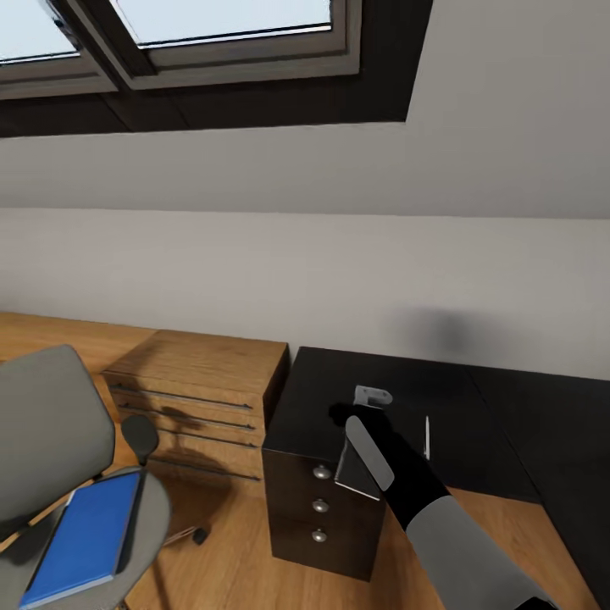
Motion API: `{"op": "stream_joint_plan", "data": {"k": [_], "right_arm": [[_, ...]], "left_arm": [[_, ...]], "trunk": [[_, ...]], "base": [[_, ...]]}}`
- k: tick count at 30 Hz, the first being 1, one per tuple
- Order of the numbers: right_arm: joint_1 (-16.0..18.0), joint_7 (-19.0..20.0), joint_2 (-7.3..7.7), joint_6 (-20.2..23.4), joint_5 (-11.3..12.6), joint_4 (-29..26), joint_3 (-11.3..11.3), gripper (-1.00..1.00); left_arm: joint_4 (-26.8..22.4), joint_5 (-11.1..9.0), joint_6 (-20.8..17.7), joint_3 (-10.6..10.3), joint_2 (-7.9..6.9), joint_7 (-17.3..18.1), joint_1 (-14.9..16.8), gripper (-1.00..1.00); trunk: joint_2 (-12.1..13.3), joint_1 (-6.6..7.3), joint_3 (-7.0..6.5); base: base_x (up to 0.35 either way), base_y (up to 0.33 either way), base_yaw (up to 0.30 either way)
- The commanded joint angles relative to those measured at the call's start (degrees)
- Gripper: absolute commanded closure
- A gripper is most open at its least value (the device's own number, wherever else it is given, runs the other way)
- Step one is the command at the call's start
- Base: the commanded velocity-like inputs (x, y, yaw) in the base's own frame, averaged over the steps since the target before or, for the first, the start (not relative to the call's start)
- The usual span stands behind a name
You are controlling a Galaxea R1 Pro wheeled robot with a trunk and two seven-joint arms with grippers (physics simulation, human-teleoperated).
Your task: In the bedroom, organize the workspace by keeping the computer under the desk, ensuring the monitor is on the desk, placing the keyboard on the desk next to the monitor, placing the mouse on the desk next to the keyboard, moving the folder from the swivel chair onto the desk next to the mouse, stacking the notebook on top of the folder with the pen on top of the notebook, and positioning the swivel chair next to the desk.
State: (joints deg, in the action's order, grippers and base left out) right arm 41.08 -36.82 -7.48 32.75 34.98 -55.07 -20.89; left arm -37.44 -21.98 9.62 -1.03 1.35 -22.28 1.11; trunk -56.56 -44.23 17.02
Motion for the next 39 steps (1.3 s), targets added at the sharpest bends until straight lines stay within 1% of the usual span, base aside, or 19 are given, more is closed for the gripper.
{"op": "stream_joint_plan", "data": {"k": [1, 7, 13, 29, 32, 36, 39], "right_arm": [[0.05, -0.52, 0.04, 0.12, 0.53, -0.23, -0.11, -1.0], [-0.16, -0.42, 0.09, 0.08, 0.62, -0.9, -0.12, -1.0], [-0.63, -0.36, 0.09, -0.14, 0.39, -0.91, -0.2, -1.0], [-0.74, -0.35, -0.06, -0.2, 0.35, -0.78, -0.63, -1.0], [-0.79, -0.33, -0.17, -0.22, 0.35, -0.74, -1.03, -1.0], [-0.82, -0.25, -0.25, -0.29, 0.35, -0.52, -2.22, -1.0], [-0.82, -0.16, -0.3, -1.02, 0.35, -0.12, -3.86, -1.0]], "left_arm": [[0.0, -0.52, 0.31, -0.11, 0.01, -0.13, 0.04, -1.0], [0.0, -0.44, 0.37, -0.11, 0.05, -0.13, 0.04, -1.0], [0.0, -0.44, 0.39, -0.09, 0.05, -0.13, 0.04, -1.0], [0.0, -0.44, 0.39, -0.03, 0.05, -0.13, 0.04, -1.0], [0.0, -0.44, 0.39, -0.03, 0.05, -0.13, 0.04, -1.0], [0.0, -0.44, 0.39, 0.01, 0.05, -0.13, 0.04, -1.0], [0.0, -0.39, 0.39, 0.04, 0.05, -0.13, 0.04, -1.0]], "trunk": [[-0.05, 0.0, 0.07], [-0.05, 0.0, 0.07], [-0.05, 0.0, -0.36], [-0.05, 0.0, -1.52], [-0.05, 0.0, -1.71], [-0.05, 0.0, -1.91], [-0.05, 0.0, -2.03]], "base": [[0.0, 0.0, 0.075], [0.0, 0.0, 0.012], [0.0, 0.0, 0.043], [0.0, 0.0, 0.18], [0.0, 0.0, 0.215], [0.0, 0.0, 0.232], [0.0, 0.0, 0.25]]}}
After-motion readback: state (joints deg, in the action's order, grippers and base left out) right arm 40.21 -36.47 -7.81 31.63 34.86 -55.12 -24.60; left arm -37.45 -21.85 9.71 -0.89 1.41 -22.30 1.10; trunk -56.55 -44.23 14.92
